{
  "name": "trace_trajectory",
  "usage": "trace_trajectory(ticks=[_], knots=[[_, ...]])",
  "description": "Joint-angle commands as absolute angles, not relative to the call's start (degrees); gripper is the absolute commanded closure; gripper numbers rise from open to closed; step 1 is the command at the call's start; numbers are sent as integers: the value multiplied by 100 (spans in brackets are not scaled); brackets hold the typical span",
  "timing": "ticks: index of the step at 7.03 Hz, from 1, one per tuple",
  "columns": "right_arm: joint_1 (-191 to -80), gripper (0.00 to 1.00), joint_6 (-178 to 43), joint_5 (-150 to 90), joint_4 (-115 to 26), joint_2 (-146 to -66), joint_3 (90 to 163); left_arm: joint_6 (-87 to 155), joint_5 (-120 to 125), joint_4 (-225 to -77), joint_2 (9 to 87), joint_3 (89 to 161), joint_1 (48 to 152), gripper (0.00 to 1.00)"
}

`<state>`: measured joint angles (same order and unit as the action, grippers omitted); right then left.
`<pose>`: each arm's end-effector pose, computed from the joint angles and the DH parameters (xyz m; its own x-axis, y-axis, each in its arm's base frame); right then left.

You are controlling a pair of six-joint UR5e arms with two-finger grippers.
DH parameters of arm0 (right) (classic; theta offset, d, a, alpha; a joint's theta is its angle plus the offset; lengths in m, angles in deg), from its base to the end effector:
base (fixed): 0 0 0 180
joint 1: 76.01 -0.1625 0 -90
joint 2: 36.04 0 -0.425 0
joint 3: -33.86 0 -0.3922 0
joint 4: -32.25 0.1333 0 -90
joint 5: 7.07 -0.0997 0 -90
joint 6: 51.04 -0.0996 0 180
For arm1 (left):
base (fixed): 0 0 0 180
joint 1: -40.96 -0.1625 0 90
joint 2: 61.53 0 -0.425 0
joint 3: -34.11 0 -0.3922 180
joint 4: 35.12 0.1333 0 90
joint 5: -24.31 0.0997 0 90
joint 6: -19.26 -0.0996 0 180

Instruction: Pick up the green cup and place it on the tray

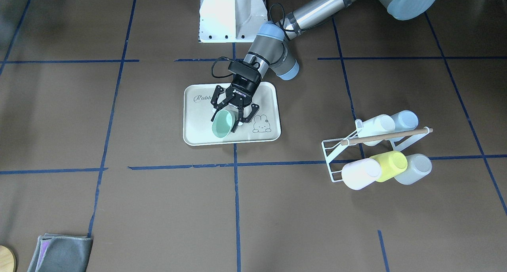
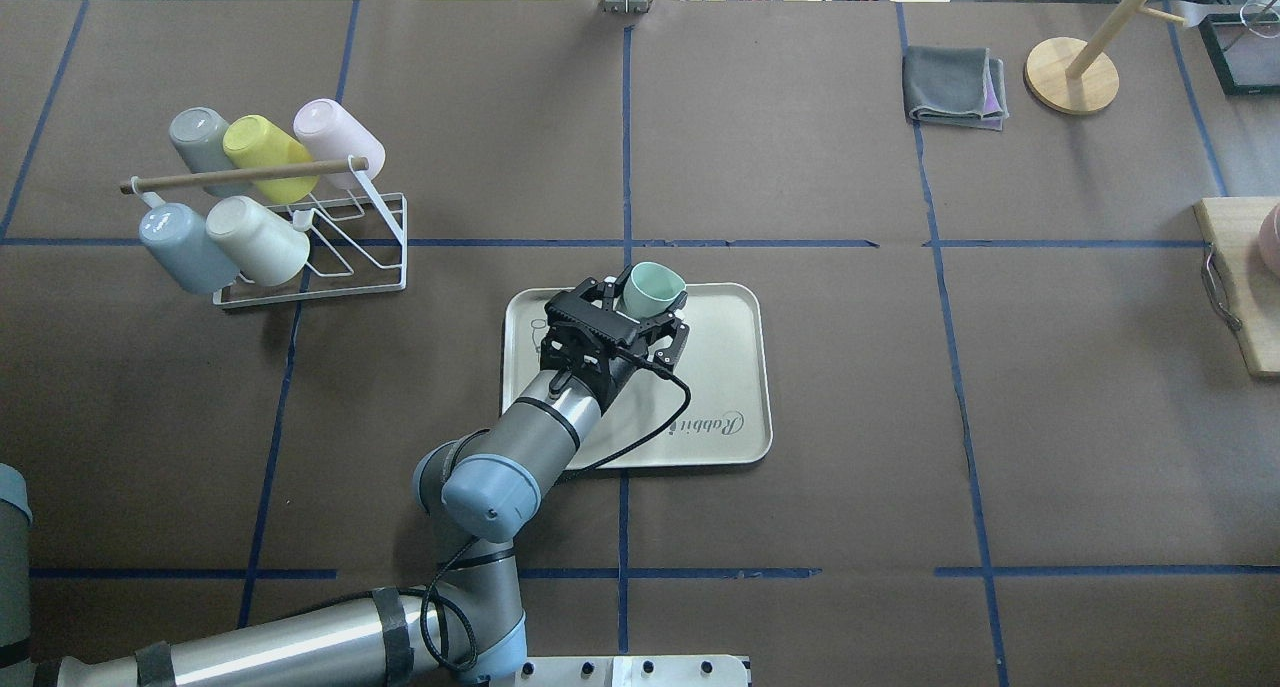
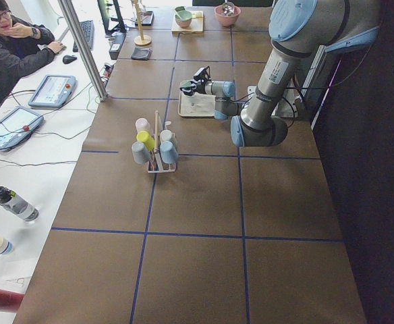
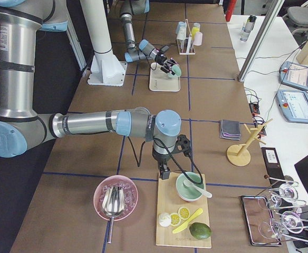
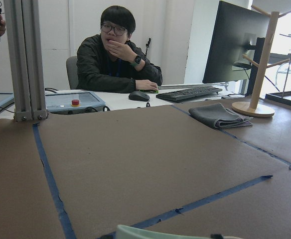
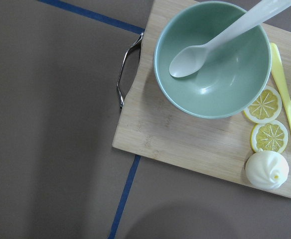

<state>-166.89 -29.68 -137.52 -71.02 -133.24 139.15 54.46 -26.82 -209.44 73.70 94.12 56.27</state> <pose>0.0752 -0.4264 0.6134 0.7134 -0.2973 0.6346 0.2626 0.9530 0.1513 0.6621 -0.3843 0.2475 0.5634 0.5054 -0.6536 0.5935 0.3028 0.7457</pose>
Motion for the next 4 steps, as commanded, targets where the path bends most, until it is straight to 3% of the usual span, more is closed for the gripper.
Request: trace_trajectory(ticks=[1,4], knots=[[-16689,0,-2968,-13750,-7102,-13324,13924,5241,-2957,-20932,7313,9432,5721,19],[-16689,0,-2968,-13750,-7102,-13324,13924,4782,-3332,-21037,6778,9956,5791,4]])
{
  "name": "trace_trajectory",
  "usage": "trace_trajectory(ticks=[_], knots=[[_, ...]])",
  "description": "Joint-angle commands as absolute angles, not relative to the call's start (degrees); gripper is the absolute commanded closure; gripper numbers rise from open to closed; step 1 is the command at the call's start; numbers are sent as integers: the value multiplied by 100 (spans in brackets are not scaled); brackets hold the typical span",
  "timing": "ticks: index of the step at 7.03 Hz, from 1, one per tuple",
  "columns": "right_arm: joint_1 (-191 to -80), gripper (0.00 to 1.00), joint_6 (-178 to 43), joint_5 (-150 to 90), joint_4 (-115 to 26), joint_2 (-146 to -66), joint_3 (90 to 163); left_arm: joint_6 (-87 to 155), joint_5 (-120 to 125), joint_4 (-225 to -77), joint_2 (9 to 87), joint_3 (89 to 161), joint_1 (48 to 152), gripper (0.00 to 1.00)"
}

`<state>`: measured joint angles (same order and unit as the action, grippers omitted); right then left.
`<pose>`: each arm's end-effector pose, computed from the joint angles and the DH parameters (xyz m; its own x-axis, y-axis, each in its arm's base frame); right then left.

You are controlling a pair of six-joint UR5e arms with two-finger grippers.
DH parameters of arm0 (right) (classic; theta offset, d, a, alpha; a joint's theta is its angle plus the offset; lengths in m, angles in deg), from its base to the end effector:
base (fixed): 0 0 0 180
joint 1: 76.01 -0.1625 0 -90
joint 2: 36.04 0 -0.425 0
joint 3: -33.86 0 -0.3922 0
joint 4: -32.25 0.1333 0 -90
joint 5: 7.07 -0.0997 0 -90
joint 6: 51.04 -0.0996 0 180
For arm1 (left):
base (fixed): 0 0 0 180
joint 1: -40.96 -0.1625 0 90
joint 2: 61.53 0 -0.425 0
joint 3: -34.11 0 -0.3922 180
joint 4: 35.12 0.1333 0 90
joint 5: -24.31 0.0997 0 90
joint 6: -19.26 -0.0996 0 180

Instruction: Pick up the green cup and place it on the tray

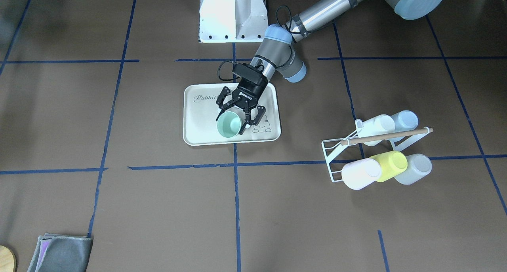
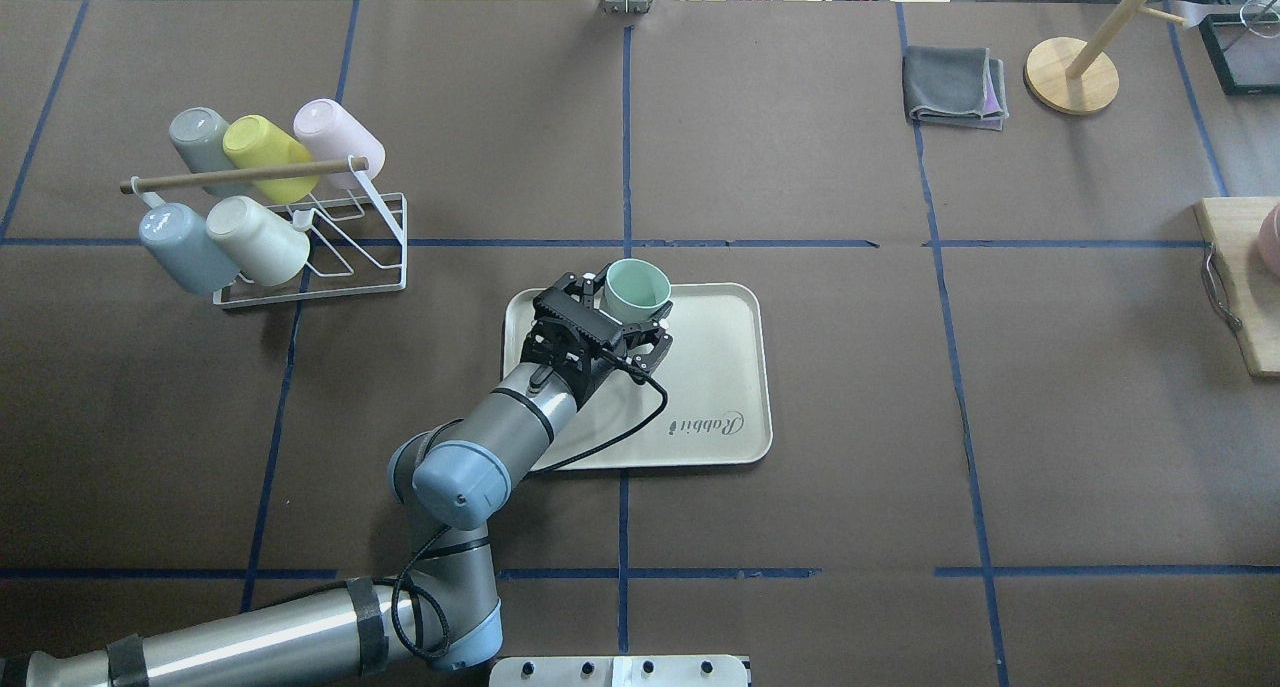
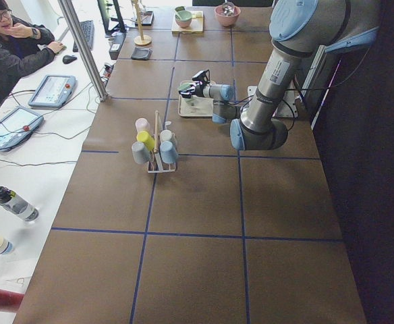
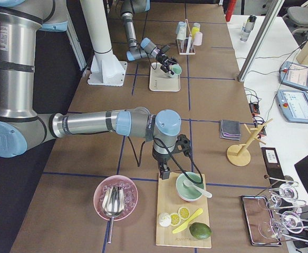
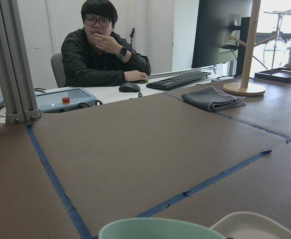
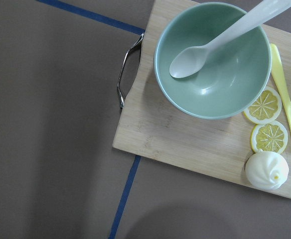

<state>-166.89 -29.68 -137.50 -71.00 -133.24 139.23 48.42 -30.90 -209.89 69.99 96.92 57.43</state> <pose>0.0753 -0.4264 0.6128 0.7136 -0.2984 0.6339 0.2626 0.9527 0.1528 0.6430 -0.3884 0.2723 0.6012 0.5701 -0.5599 0.5091 0.2667 0.8183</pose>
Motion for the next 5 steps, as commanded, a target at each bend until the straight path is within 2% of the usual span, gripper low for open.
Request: trace_trajectory(ticks=[1,5], knots=[[-16689,0,-2968,-13750,-7102,-13324,13924,4782,-3379,-21037,6437,10246,5792,1],[-16689,0,-2968,-13759,-7102,-13324,13933,4791,-3546,-20985,6266,10915,5792,1]])
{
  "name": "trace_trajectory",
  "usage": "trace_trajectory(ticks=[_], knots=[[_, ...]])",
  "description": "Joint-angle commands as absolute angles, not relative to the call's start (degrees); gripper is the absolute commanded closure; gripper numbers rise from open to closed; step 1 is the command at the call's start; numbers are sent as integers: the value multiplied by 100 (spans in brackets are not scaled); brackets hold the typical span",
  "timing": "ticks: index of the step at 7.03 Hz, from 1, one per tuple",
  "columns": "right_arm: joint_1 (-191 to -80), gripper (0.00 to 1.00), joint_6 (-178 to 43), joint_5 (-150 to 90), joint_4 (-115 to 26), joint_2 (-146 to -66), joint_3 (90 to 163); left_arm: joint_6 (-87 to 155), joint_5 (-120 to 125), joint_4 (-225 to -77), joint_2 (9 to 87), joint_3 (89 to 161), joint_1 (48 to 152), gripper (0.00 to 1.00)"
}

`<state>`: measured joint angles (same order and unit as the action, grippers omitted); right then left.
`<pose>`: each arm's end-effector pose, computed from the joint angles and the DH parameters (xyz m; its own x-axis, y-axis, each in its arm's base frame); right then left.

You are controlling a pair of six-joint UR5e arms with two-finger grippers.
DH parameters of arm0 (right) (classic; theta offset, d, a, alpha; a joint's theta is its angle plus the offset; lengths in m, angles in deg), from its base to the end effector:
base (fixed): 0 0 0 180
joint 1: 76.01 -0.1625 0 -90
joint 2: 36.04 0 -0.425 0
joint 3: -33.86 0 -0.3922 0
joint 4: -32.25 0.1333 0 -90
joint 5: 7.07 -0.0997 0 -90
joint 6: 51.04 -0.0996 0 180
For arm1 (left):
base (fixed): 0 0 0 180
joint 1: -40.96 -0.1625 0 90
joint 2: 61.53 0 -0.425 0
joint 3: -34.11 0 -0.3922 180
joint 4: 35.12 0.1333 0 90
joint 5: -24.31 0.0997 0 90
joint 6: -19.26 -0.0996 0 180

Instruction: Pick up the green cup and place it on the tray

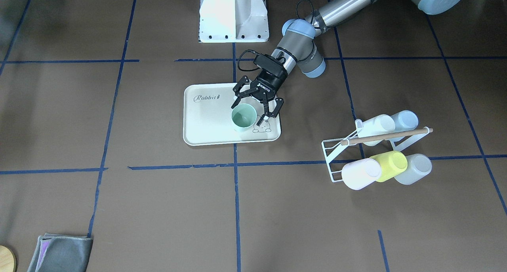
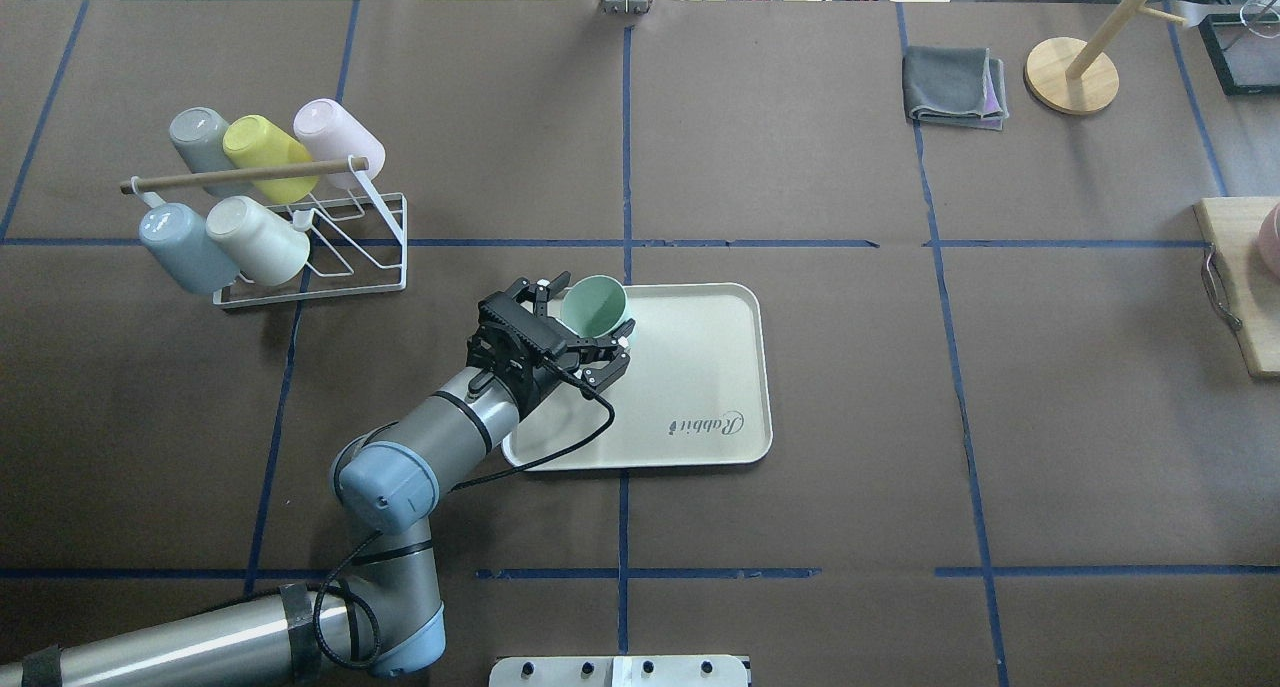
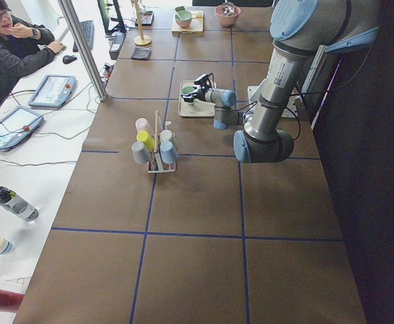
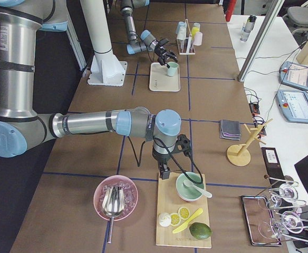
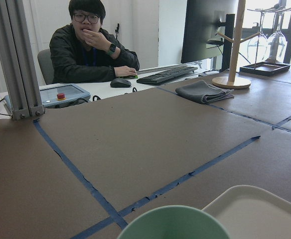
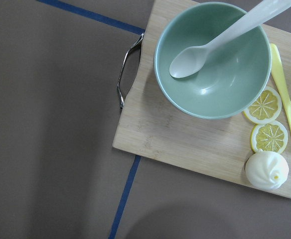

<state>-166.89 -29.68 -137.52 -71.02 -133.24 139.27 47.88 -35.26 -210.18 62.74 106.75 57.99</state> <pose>0.0752 -0.4264 0.6124 0.7134 -0.2986 0.6340 0.2626 0.9527 0.1532 0.5944 -0.3742 0.2843 0.5425 0.6254 -0.5608 0.5220 0.2721 0.8084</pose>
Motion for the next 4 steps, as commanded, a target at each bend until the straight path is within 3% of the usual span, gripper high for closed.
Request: trace_trajectory(ticks=[1,4], knots=[[-16689,0,-2968,-13759,-7102,-13307,13933,4791,-3546,-20967,6258,11091,5792,1],[-16689,0,-2977,-13759,-7102,-13289,13933,4791,-4105,-20627,6240,11286,6256,1]])
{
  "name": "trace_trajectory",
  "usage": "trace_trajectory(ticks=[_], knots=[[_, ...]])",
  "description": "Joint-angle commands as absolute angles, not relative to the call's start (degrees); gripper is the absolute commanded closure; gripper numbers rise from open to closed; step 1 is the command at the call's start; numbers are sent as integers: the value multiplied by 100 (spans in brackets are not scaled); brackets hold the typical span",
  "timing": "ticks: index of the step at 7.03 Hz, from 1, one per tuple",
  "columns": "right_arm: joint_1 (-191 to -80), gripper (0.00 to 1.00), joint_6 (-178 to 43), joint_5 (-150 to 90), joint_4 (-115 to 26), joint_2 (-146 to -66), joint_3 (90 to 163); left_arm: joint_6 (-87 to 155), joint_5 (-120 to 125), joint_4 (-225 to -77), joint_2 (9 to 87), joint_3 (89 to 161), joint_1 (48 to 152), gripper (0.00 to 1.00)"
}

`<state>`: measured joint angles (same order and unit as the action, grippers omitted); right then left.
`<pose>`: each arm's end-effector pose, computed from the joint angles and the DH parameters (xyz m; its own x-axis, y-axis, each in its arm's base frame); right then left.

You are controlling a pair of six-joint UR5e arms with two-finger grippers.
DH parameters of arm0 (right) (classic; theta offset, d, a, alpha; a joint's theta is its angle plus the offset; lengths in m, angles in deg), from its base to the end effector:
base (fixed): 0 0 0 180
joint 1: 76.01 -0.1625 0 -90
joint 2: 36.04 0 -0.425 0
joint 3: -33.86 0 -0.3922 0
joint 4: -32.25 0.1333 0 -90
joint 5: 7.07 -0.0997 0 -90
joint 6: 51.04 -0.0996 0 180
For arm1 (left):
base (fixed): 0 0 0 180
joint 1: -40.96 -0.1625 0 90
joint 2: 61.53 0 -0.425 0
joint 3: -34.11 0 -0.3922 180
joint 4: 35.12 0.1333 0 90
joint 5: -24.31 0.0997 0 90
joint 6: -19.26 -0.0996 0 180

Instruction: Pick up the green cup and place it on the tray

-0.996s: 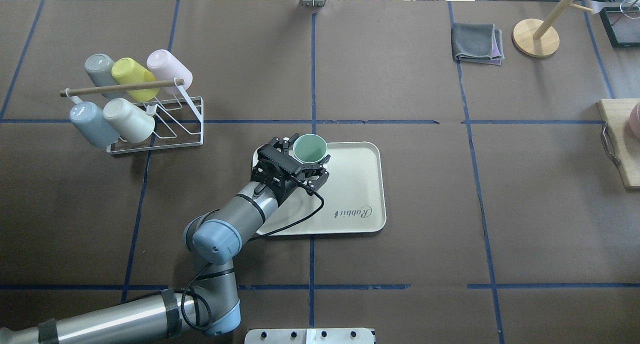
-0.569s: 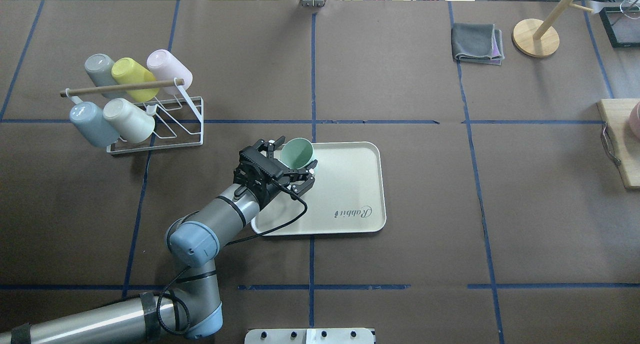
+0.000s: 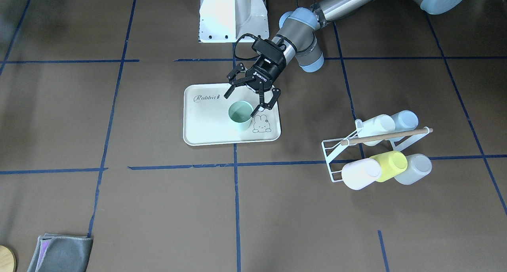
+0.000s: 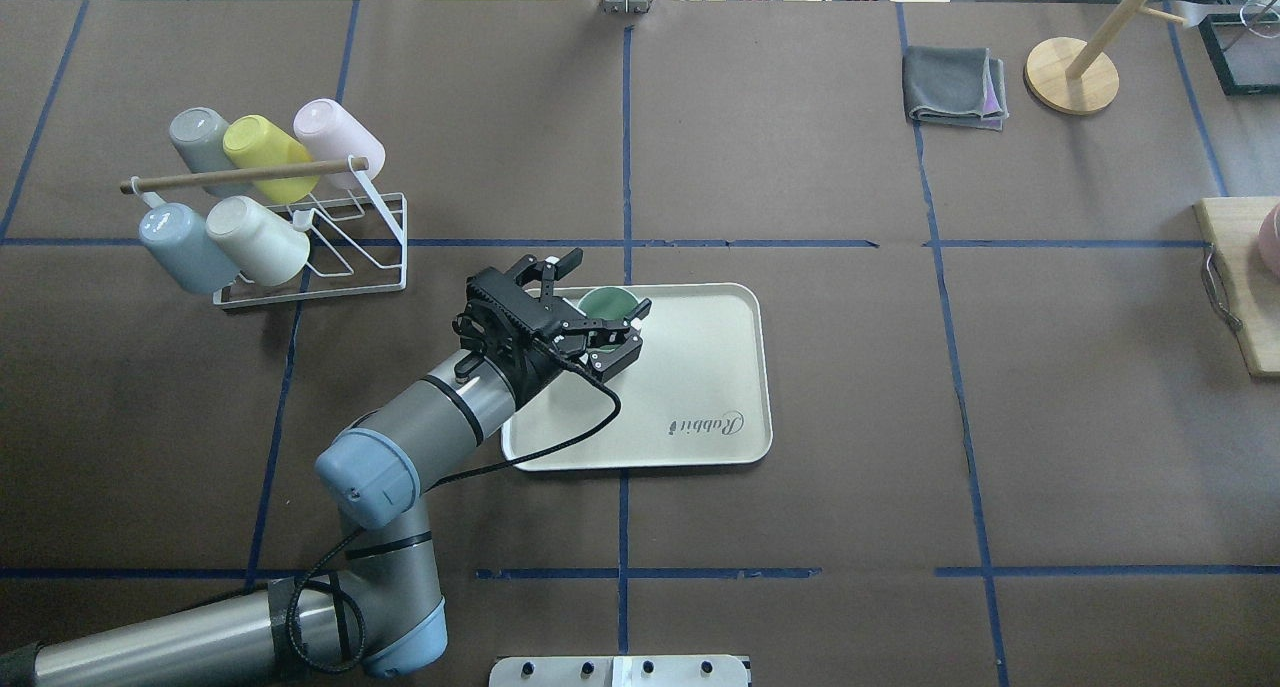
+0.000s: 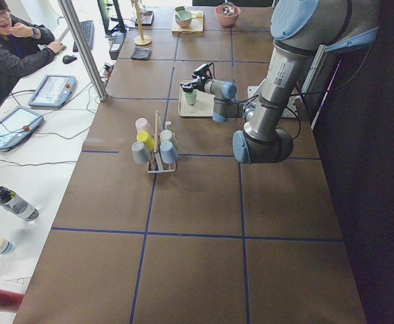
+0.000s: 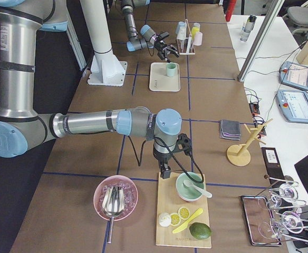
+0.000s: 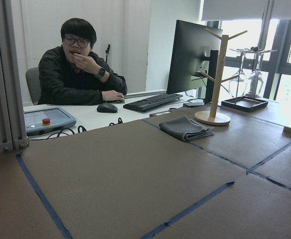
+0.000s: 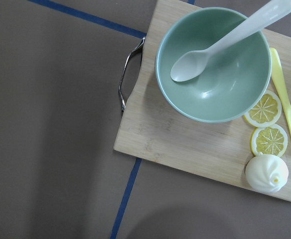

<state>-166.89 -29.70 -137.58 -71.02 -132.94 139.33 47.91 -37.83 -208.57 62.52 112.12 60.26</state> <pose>0.0752 -0.4288 0.6096 0.7129 -0.3022 0.6328 0.2621 0.9518 0.1593 0.5631 -0.3878 0.2477 0.5084 0.6440 -0.5717 0.5653 0.2511 0.7857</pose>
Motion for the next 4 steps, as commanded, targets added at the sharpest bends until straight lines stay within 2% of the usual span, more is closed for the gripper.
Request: trace_trajectory(ticks=[1,4], knots=[[-16689,0,-2977,-13759,-7102,-13272,13933,4791,-4265,-20172,6231,11417,6423,1],[-16689,0,-2977,-13759,-7102,-13263,13941,4826,-5002,-18564,6231,12180,6828,1]])
